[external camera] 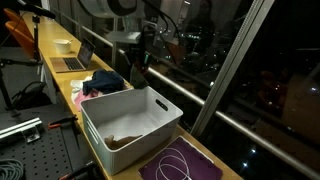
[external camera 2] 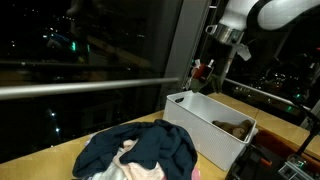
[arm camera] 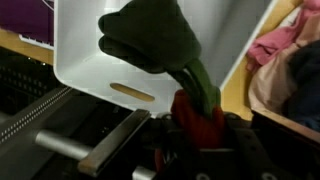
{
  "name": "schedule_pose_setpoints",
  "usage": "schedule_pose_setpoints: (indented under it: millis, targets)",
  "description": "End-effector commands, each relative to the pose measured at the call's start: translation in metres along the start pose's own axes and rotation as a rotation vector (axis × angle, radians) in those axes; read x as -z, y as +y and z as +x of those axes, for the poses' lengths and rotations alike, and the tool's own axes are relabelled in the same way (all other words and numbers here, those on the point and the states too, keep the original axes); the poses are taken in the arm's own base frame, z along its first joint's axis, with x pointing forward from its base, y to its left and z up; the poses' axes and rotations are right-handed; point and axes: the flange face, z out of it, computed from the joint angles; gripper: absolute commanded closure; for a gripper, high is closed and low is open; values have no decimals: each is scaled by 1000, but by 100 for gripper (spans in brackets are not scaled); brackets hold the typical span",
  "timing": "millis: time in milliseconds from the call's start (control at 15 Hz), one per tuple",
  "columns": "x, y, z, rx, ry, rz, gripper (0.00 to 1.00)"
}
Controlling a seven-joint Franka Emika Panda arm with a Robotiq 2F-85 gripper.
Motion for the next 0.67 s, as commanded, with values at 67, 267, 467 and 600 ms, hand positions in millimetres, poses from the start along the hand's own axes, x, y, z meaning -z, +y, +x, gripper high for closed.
schedule_pose_setpoints:
  millis: [67, 267, 467, 600]
  targets:
    - [79, -81, 39, 103, 20, -22, 95]
    - [88, -126, 58, 169, 12, -18, 95]
    - [70, -148, 66, 204, -11, -1, 95]
    - [52, -152, 65, 206, -34, 19, 95]
